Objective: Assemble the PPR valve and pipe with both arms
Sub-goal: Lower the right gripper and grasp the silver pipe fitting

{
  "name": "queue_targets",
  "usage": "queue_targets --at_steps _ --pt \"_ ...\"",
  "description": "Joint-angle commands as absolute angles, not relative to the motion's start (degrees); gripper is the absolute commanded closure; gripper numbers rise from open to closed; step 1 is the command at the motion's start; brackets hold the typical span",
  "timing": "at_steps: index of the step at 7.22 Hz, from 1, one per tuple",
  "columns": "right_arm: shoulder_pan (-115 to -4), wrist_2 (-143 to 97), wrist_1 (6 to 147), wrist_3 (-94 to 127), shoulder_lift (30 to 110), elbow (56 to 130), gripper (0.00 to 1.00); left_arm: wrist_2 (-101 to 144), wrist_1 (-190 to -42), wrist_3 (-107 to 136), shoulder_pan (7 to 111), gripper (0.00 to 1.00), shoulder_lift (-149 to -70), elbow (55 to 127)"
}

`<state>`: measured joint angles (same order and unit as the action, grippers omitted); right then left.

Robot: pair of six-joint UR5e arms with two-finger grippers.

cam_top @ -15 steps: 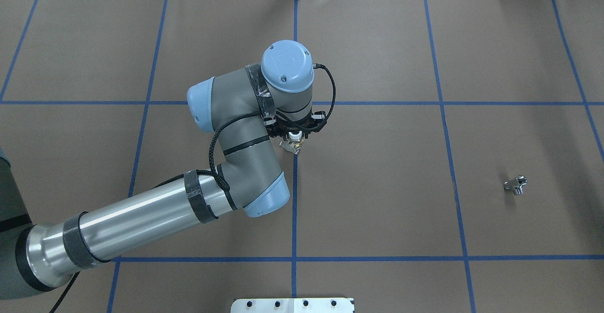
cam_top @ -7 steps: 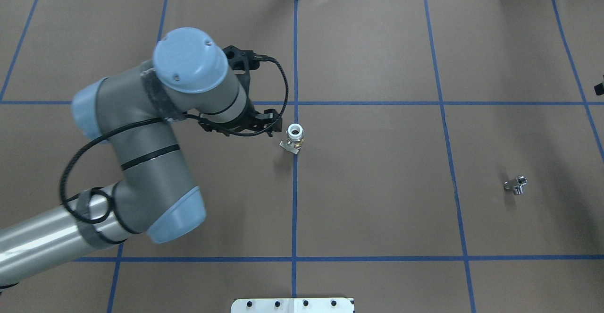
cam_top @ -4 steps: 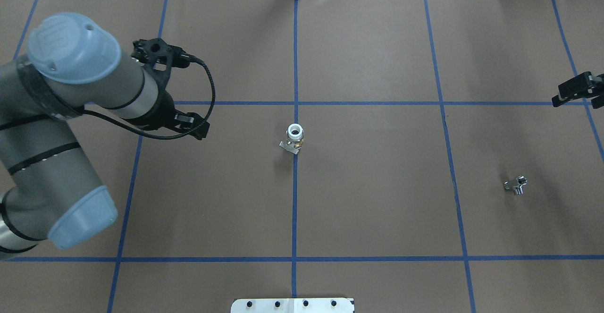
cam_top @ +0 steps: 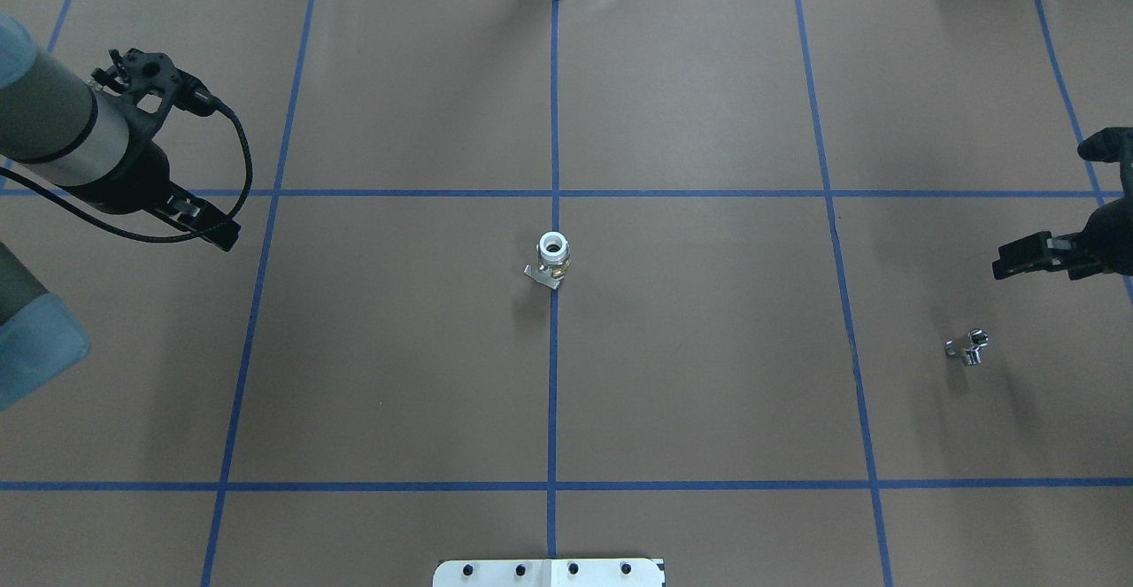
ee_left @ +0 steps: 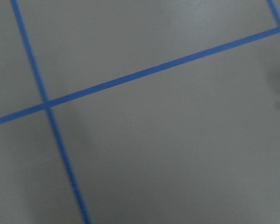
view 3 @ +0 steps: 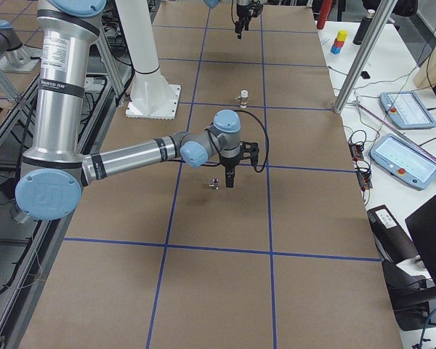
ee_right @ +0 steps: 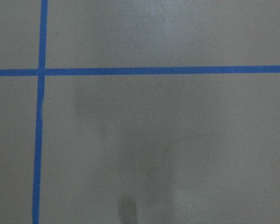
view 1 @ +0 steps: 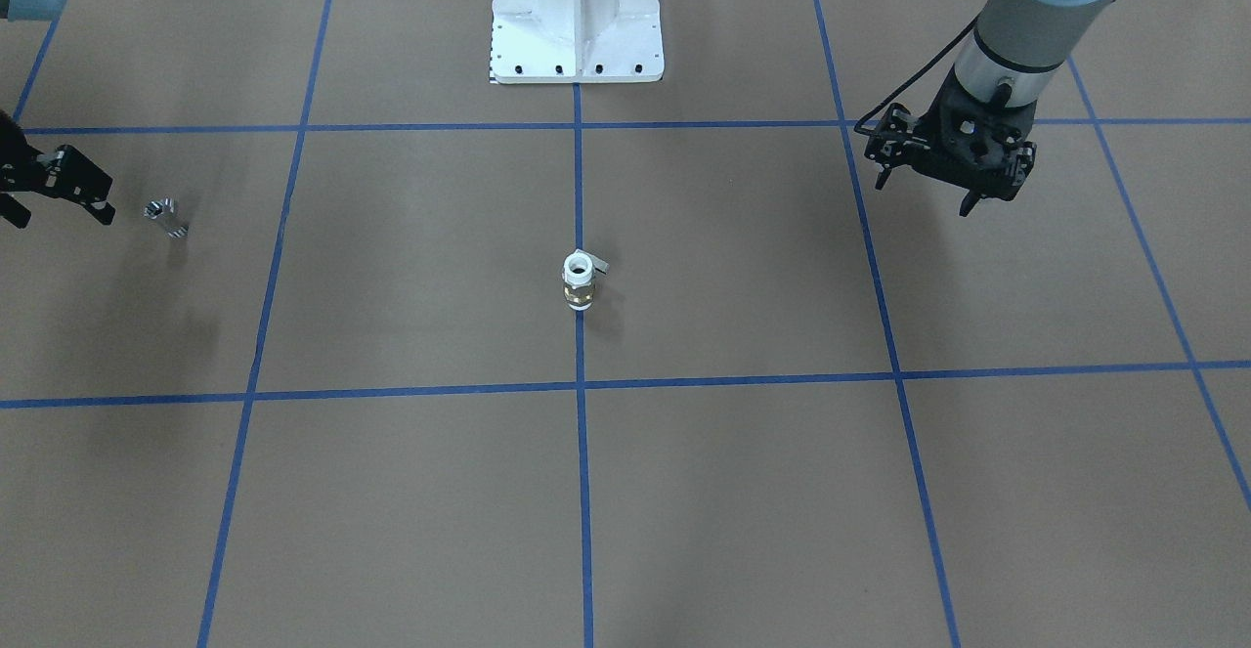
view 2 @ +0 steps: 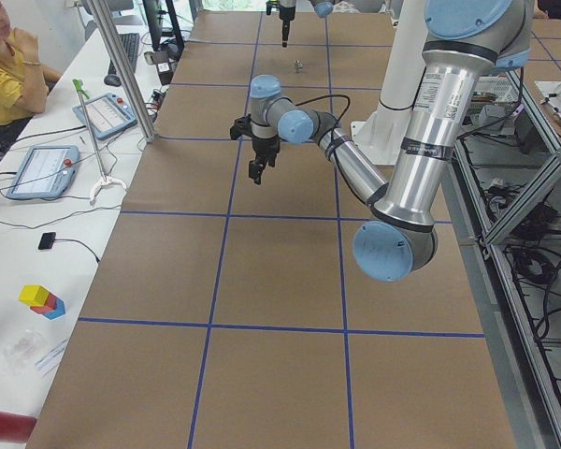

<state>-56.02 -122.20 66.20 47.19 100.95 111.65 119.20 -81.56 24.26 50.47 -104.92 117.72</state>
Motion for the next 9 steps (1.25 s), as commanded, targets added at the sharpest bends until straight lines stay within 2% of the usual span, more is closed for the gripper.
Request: queue_targets --at_steps 1,4,5,7,8,9 --pt "-45.84 -113.34 61.0 54.55 104.14 111.36 0.0 119.44 -81.56 24.25 50.8 0.0 -104.68 117.77" --pt "-42.9 -113.03 55.13 56.69 104.06 108.65 0.01 119.44 -81.56 25.4 50.63 0.0 -104.77 117.6" --pt "-42.54 -112.85 54.59 56.6 104.06 107.85 0.05 119.44 -81.56 25.4 50.63 0.0 -104.77 117.6" --pt "-42.45 -112.94 54.58 56.34 103.89 107.67 0.51 119.44 -81.56 26.18 50.45 0.0 -104.77 117.51" --pt "-42.45 -113.29 54.58 56.25 103.89 107.75 0.81 119.44 -81.65 28.02 50.19 0.0 -104.85 117.6" --pt "-42.45 -113.46 54.58 55.9 103.8 107.84 1.0 119.44 -81.65 28.3 50.1 0.0 -104.85 117.51"
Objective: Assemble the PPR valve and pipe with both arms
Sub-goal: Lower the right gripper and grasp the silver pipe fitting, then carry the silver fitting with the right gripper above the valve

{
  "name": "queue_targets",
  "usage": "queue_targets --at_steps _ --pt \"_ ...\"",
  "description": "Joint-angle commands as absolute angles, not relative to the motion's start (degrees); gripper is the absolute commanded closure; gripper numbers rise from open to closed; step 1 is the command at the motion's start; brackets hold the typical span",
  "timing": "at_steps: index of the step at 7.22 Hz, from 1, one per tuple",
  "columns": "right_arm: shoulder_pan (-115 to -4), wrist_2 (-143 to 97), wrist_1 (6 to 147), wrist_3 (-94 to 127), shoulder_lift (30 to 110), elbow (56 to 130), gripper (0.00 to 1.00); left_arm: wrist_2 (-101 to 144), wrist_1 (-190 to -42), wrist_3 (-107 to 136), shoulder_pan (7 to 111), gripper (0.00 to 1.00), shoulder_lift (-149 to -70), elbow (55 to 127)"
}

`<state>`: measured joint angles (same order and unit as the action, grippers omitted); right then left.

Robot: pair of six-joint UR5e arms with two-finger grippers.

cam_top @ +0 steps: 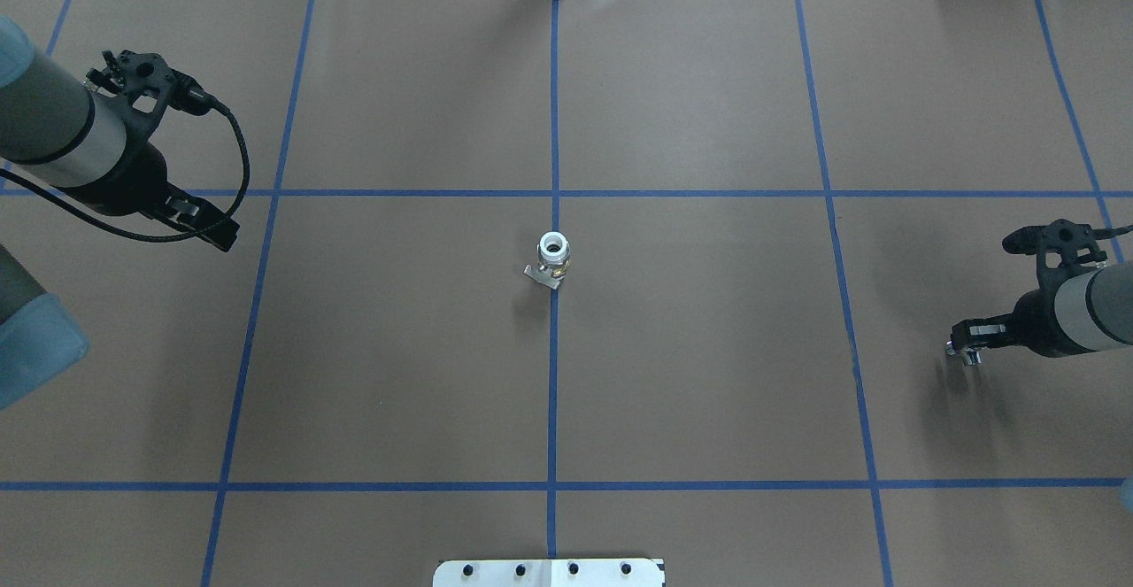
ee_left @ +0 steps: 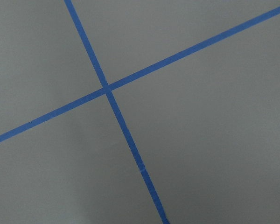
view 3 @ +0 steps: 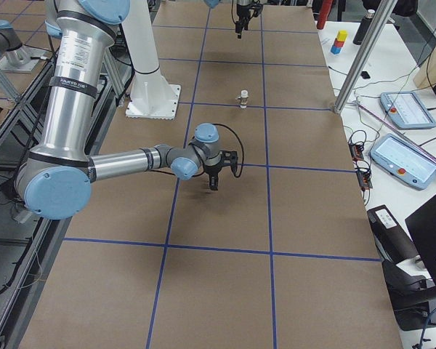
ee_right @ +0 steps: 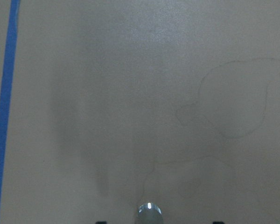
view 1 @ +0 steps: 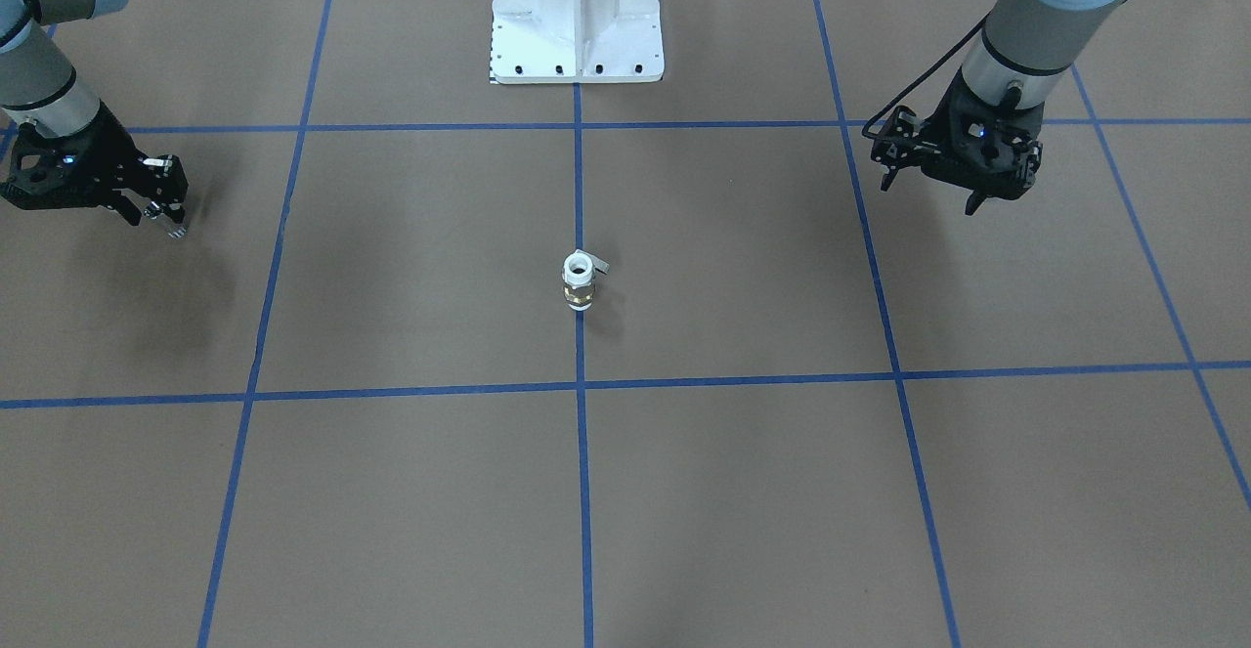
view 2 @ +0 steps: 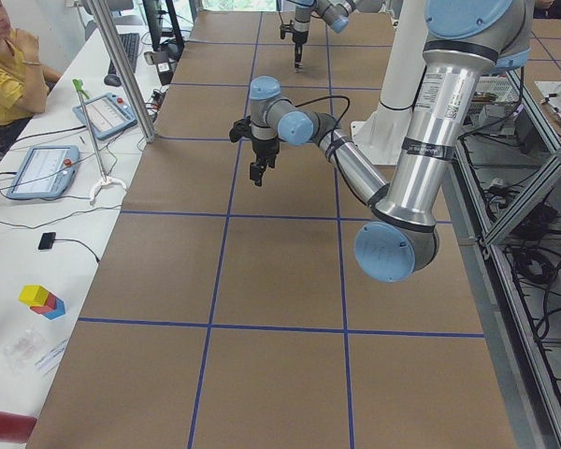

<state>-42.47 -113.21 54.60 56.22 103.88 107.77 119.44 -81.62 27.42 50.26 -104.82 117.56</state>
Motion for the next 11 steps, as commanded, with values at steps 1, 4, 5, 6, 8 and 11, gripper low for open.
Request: queue_targets --at_steps 1,4,5,6,8,11 --pt "-42.54 -113.47 54.58 55.9 103.62 108.36 1.0 119.44 -81.65 28.21 50.1 0.0 -104.85 117.51" --pt "-42.63 -113.29 55.45 56.69 98.3 109.6 1.0 119.36 -81.74 27.6 50.18 0.0 -104.68 117.25" --pt "-42.63 -113.38 57.63 56.69 93.82 108.47 1.0 119.27 -81.74 27.68 50.36 0.0 -103.81 117.16" --pt "-42.54 -113.38 66.53 57.65 86.04 108.46 1.0 119.27 -82.87 27.51 50.36 0.0 -99.97 117.25" --pt "-40.88 -113.38 87.36 65.18 67.85 108.28 1.0 119.09 -84.81 27.33 50.45 0.0 -98.79 117.16" --pt "-38.24 -113.03 93.78 76.07 50.85 99.8 1.0 119.18 -84.81 27.51 50.45 0.0 -98.96 117.07"
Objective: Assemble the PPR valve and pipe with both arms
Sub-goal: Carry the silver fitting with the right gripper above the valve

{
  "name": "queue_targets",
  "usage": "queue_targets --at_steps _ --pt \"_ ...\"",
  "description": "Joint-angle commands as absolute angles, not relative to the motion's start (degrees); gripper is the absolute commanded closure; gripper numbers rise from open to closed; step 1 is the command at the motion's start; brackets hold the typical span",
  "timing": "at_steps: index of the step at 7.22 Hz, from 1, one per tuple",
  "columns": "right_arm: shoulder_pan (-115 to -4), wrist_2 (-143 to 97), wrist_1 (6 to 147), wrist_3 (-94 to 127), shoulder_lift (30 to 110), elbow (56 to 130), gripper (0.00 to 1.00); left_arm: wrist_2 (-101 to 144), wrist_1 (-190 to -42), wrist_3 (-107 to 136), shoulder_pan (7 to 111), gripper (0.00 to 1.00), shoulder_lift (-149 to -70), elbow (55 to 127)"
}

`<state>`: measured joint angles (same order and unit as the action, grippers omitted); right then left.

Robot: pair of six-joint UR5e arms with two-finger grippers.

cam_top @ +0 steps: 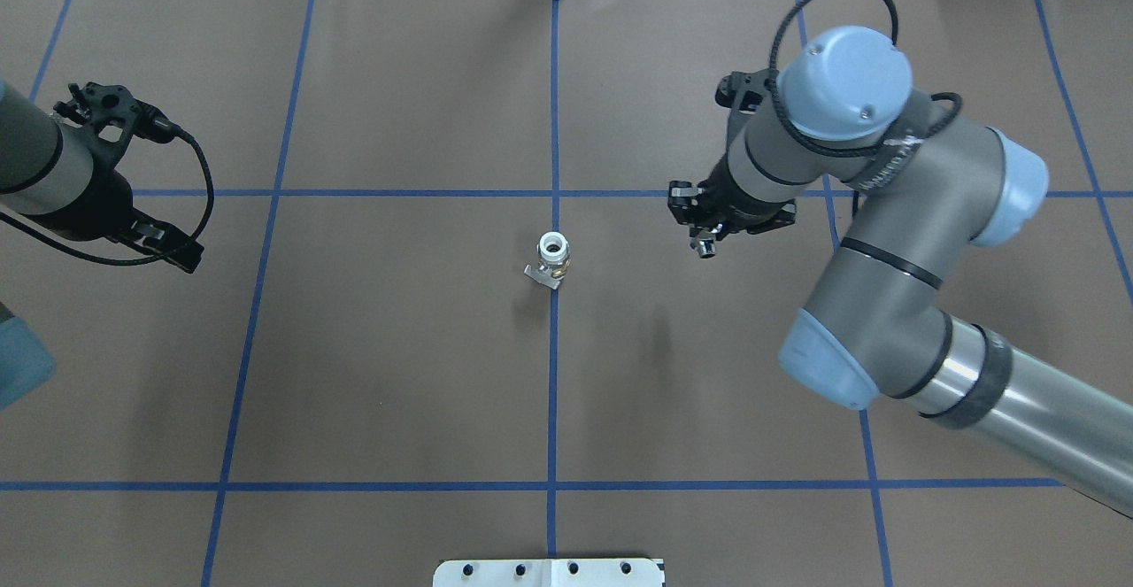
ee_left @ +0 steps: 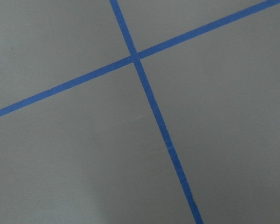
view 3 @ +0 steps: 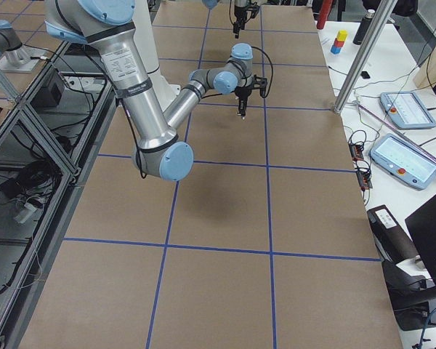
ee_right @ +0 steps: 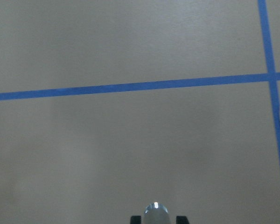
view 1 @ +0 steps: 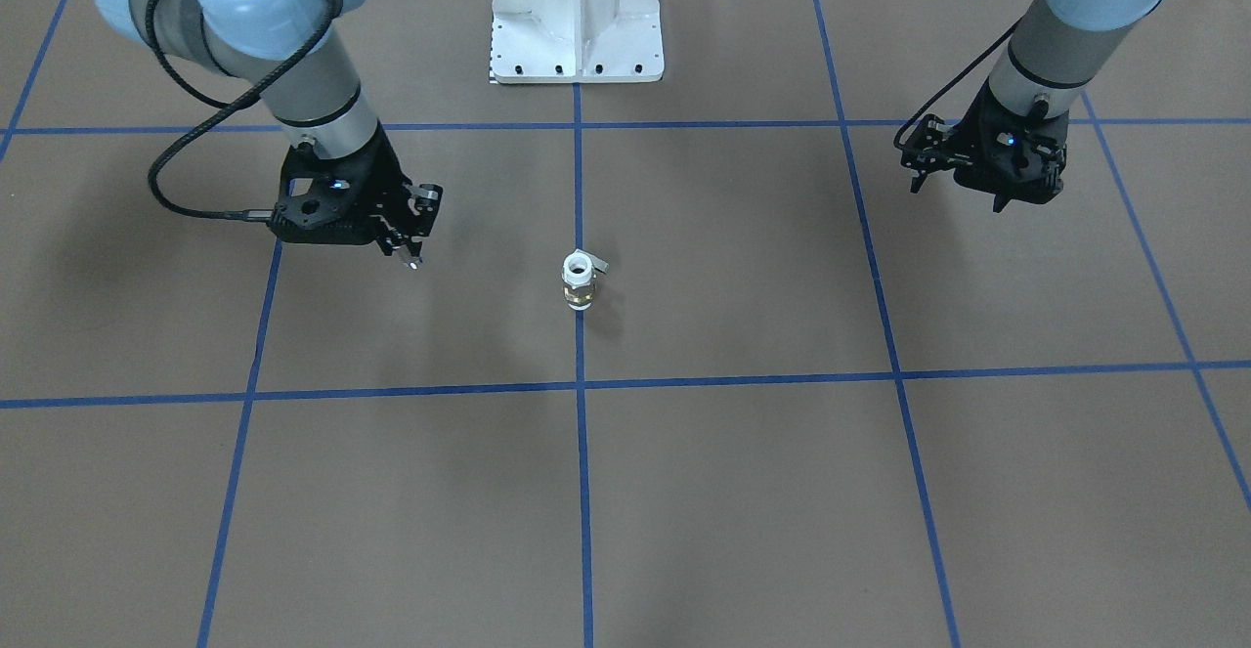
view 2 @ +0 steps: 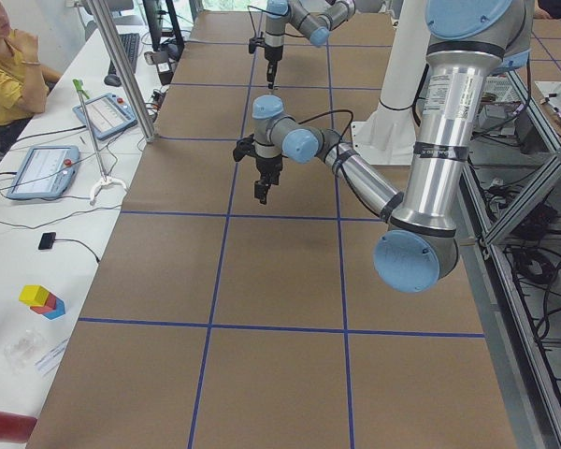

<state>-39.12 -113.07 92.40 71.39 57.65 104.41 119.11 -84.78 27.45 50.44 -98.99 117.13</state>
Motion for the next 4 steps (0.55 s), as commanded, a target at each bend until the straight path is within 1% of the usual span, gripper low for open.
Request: queue_targets --at_steps 1,2,3,4 --pt "-37.97 -113.2 93.87 78.55 45.84 94.54 1.0 119.18 -84.81 28.12 50.45 0.0 -98.96 117.07" --pt "-37.45 -113.2 95.43 81.53 41.53 90.83 1.0 119.27 -84.81 28.3 50.62 0.0 -98.79 116.9" --pt "-37.27 -113.38 97.8 82.0 38.53 88.96 1.0 119.27 -84.81 28.3 50.8 0.0 -98.79 116.98" --pt "-37.0 -113.47 100.26 82.18 37.02 88.77 1.0 119.27 -84.81 28.3 50.8 0.0 -98.79 116.98"
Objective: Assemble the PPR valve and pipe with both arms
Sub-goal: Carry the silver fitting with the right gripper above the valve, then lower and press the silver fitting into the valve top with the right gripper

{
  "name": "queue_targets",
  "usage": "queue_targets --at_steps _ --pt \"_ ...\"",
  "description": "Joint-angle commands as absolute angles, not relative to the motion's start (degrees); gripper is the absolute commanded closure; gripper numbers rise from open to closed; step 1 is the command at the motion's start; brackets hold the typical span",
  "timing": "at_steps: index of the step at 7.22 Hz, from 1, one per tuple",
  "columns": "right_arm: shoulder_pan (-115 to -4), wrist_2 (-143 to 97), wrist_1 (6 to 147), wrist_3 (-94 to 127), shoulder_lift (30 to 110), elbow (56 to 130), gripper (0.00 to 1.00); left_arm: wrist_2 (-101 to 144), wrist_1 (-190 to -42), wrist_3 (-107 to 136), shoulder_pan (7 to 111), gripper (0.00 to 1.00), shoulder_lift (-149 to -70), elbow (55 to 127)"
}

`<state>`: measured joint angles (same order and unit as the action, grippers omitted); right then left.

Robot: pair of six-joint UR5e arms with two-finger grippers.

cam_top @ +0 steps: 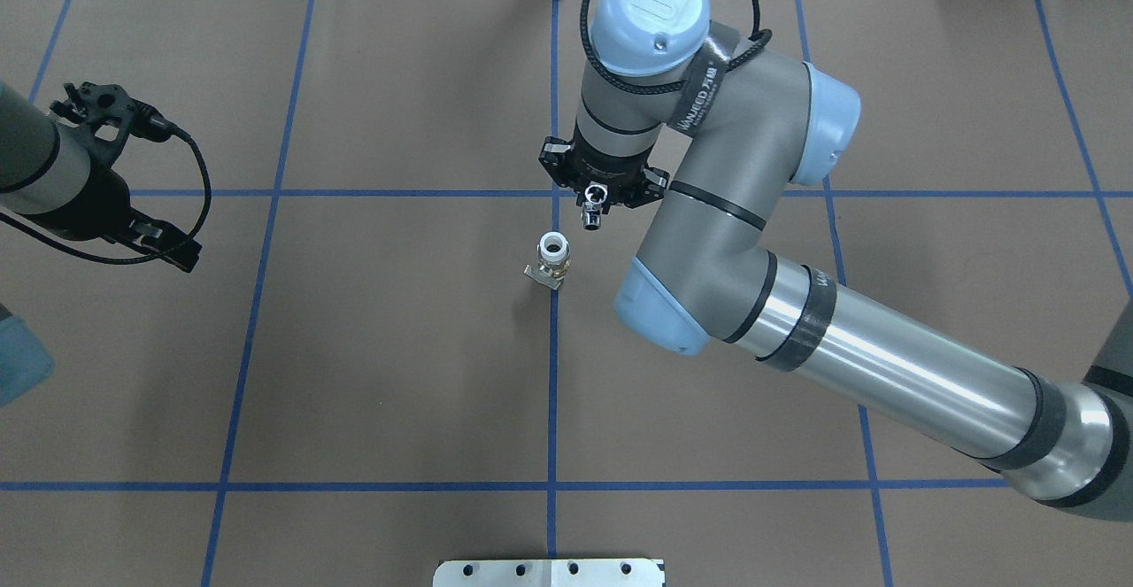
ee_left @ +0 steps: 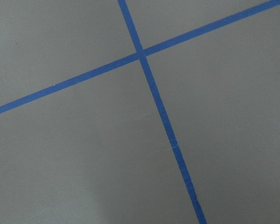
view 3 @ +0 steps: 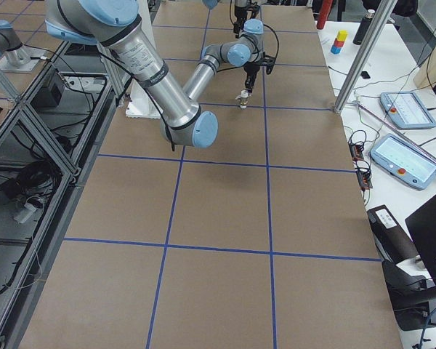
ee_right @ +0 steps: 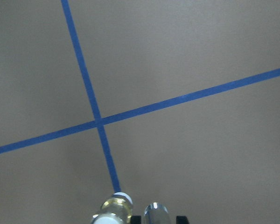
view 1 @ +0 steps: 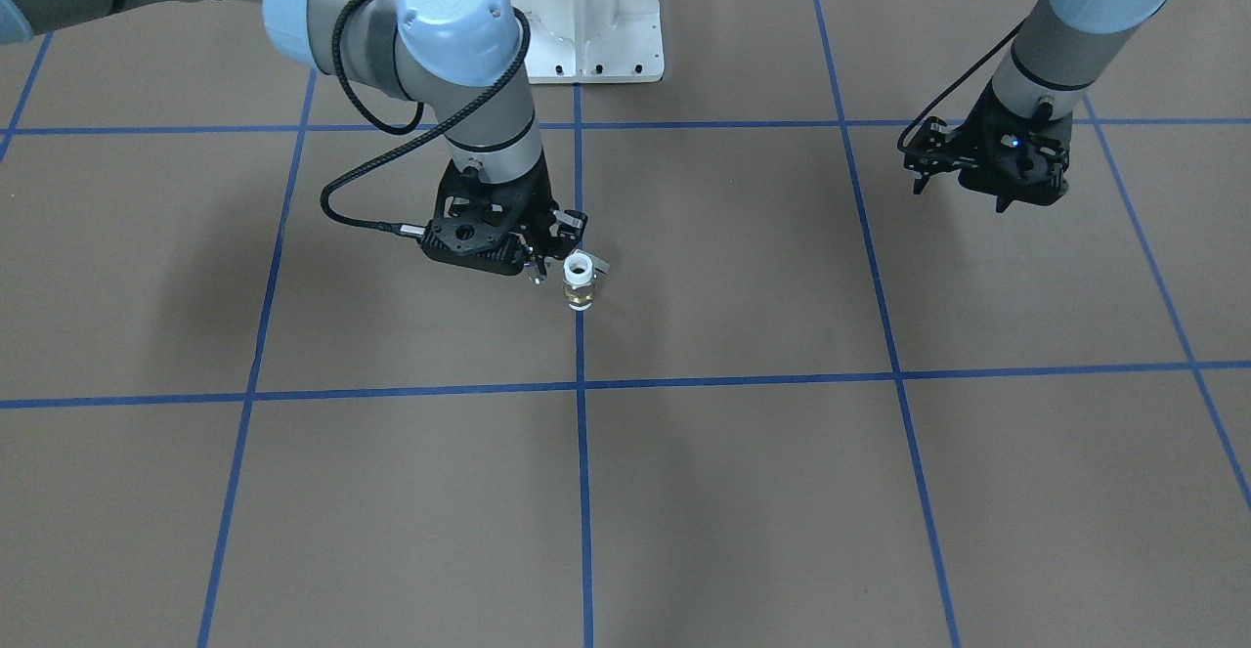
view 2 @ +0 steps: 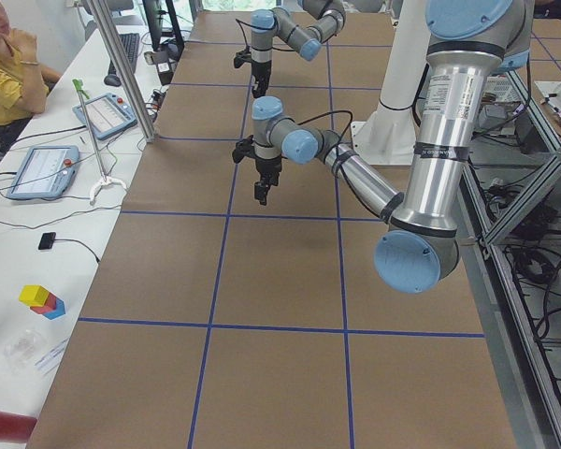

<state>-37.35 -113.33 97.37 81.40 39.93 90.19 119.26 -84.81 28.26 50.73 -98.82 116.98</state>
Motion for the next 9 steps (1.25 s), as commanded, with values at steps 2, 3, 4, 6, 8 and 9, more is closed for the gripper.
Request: queue_targets --at_steps 2,3,4,6,8,9 --pt "-35.69 -113.29 102.04 83.49 35.86 88.68 1.0 119.27 -84.81 28.3 50.8 0.0 -98.79 116.9" --pt "-34.64 -112.86 101.95 83.5 35.86 88.33 1.0 119.27 -84.81 28.3 50.8 0.0 -98.79 116.72" --pt "-34.02 -112.59 101.95 83.5 35.42 87.02 1.0 119.27 -84.81 28.3 50.71 0.0 -98.79 116.63" --pt "-33.14 -111.02 101.95 83.5 35.51 86.57 1.0 119.27 -84.81 28.3 50.71 0.0 -98.79 116.54" --pt "-32.61 -109.86 101.52 83.58 35.68 86.57 1.0 119.27 -84.81 28.3 50.71 0.0 -98.79 116.54" --pt "-32.43 -109.86 101.43 83.58 35.77 86.57 1.0 119.27 -84.81 28.3 50.71 0.0 -98.79 116.54"
